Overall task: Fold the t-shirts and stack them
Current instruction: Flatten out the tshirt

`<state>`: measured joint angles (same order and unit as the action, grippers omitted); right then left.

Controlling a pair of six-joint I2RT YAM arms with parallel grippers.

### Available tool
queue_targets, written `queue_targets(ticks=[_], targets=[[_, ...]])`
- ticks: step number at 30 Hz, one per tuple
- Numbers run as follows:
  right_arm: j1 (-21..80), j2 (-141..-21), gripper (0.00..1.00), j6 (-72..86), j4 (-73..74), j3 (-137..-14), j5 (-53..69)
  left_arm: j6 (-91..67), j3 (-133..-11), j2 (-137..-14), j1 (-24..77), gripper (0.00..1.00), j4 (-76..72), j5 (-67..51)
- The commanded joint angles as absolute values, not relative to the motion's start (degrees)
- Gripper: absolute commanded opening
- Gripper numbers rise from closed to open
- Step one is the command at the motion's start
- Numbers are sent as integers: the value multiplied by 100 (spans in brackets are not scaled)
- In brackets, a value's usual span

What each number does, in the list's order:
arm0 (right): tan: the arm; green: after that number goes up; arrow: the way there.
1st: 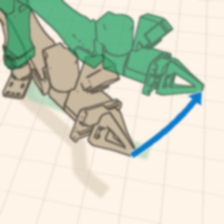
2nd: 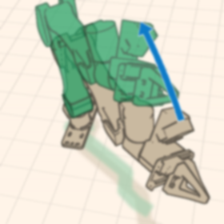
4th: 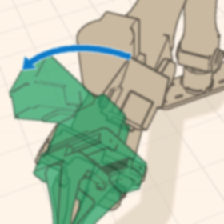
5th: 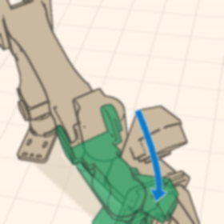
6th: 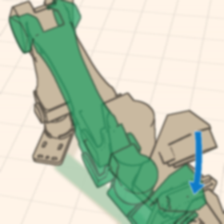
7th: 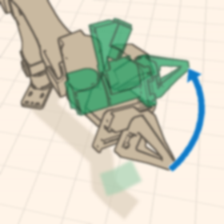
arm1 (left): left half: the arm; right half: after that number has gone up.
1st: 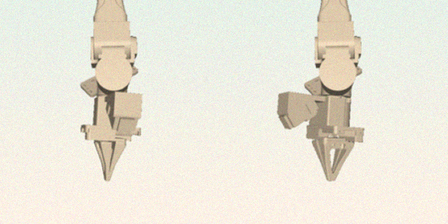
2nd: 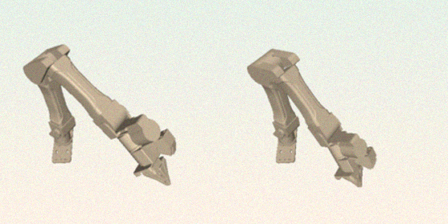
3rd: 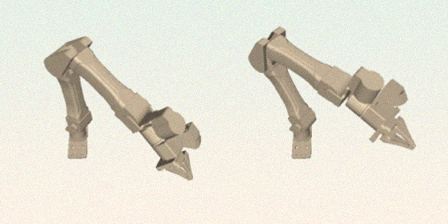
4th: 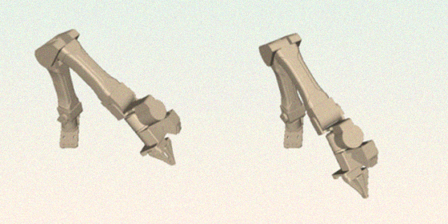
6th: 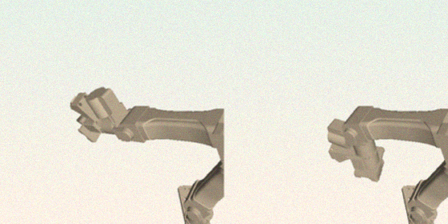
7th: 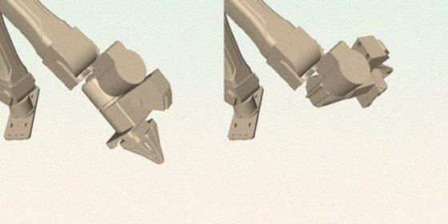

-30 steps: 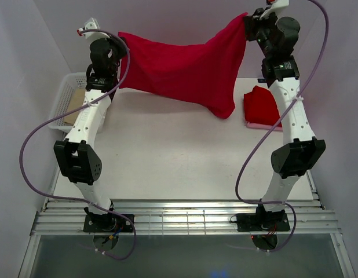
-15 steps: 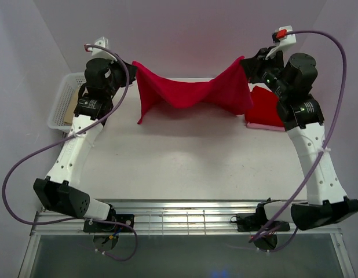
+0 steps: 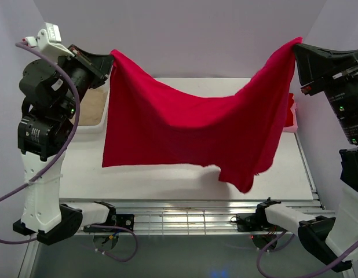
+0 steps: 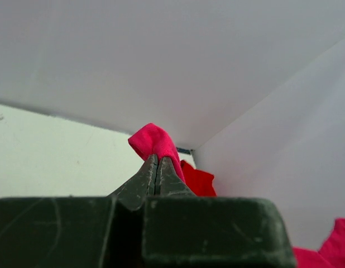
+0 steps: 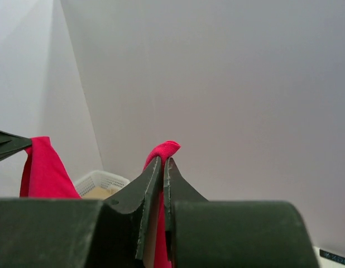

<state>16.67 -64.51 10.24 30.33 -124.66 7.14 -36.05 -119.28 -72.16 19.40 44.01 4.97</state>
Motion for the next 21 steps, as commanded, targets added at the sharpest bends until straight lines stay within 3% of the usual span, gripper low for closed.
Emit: queue_targets(ticks=[1,5,9,12,18,21], targets=[[1670,-7003,8,1379,3120,-11787,484,-3552,-11760,-8039,1925,0,5448,580],[1670,-7996,8,1547,3559,-12215,352,-3262,-12136,-9147,1925,0,5835,483],[1661,-9147,8,1565,3499,-12831,124,-2980,-13906,-10553,1855,0,6073,422],[1644,-9851,8,1424,3105,-13279,-200,-3268,-14527,-11177,1575,0,5549,124],[1600,-9670,8,889,1017,-12930,-518,-3296,-13739,-10383,1433,0,2591,-185],[1565,-9589,8,607,441,-13006,-545,-3182,-13728,-10204,1415,0,1840,-88]])
